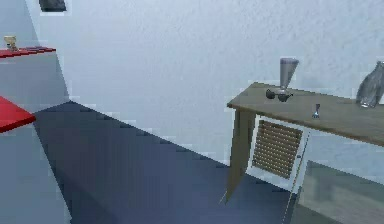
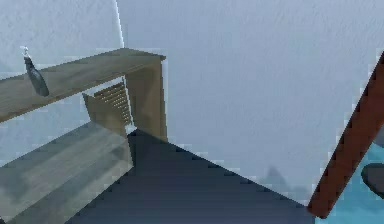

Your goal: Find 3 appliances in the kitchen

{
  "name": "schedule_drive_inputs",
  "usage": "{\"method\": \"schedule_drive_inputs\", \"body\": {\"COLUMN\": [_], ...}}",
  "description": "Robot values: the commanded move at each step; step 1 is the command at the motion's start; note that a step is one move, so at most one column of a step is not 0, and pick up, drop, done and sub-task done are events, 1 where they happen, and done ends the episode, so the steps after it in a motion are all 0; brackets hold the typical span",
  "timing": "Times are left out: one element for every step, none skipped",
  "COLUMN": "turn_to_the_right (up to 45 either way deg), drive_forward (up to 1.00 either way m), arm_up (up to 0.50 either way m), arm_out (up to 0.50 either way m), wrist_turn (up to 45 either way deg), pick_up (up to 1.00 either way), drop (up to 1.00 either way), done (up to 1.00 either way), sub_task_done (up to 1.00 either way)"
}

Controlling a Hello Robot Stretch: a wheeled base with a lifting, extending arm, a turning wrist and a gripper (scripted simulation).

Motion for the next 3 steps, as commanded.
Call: {"method": "schedule_drive_inputs", "body": {"turn_to_the_right": [-15.0,0.0,0.0], "drive_forward": [0.00,0.40,0.85], "arm_up": [0.00,0.00,0.00], "arm_out": [0.00,0.00,0.00], "wrist_turn": [0.0,0.0,0.0], "pick_up": [0.00,0.00,0.00], "drop": [0.00,0.00,0.00], "done": [0.00,0.00,0.00], "sub_task_done": [0.00,0.00,0.00]}}
